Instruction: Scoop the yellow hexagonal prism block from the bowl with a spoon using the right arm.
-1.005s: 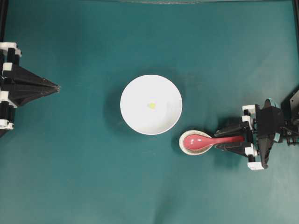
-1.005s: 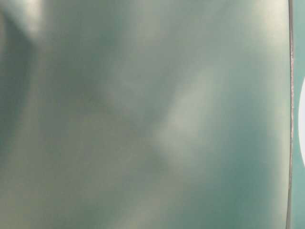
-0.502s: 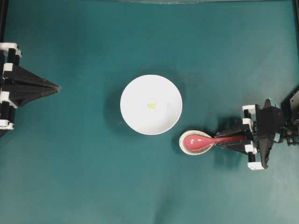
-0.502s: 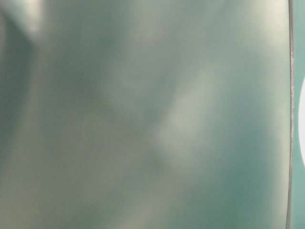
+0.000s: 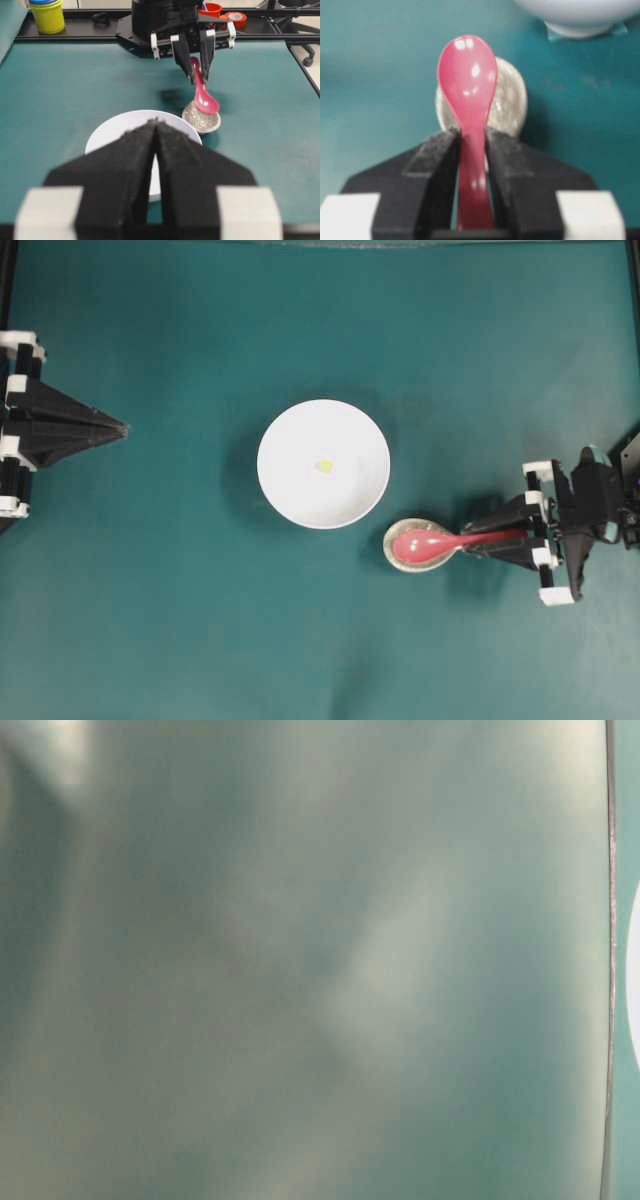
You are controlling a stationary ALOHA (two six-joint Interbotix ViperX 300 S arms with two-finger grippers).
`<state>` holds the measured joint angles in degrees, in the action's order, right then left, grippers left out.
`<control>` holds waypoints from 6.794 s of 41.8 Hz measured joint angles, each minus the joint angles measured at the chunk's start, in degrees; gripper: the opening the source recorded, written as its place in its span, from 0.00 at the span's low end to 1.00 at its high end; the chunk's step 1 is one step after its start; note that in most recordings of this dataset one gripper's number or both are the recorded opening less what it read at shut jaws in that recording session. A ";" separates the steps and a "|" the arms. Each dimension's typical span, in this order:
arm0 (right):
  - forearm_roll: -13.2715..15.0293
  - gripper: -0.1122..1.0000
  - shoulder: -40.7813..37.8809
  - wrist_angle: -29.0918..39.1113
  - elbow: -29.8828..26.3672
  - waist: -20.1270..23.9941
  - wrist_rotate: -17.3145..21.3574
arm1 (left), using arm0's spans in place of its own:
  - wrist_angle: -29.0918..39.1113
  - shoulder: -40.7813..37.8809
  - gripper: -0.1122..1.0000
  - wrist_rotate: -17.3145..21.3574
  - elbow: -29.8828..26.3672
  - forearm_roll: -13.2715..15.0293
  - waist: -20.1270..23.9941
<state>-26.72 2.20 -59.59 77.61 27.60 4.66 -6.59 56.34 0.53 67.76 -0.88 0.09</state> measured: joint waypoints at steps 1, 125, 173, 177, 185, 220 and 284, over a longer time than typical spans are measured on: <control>0.00 0.32 1.41 0.97 0.00 -0.26 -0.62 | -0.09 0.00 0.11 0.00 0.00 0.00 0.00; 15.47 0.31 -3.25 99.76 -52.29 -35.24 -1.49 | 0.00 0.97 0.11 0.09 -0.09 0.00 0.00; 15.47 0.26 -5.63 88.42 -52.47 -34.98 -1.76 | 0.00 0.97 0.11 0.09 0.00 0.00 0.00; 15.47 0.16 -5.63 87.19 -52.56 -34.89 -1.85 | 0.00 0.97 0.11 0.09 -0.09 0.00 0.00; 15.47 0.16 -5.71 85.08 -53.09 -34.89 -1.93 | 0.09 0.97 0.11 0.09 -0.09 0.00 0.00; 15.56 0.16 8.35 103.71 -54.05 -31.29 0.26 | 0.97 0.97 0.11 0.79 -0.09 0.00 0.00; 15.38 0.29 12.13 82.00 -29.09 -23.20 12.83 | 0.88 0.97 0.11 0.79 -0.09 0.00 0.00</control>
<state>-11.34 14.33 22.41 48.52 4.39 17.49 -5.71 57.30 1.32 67.68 -0.88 0.09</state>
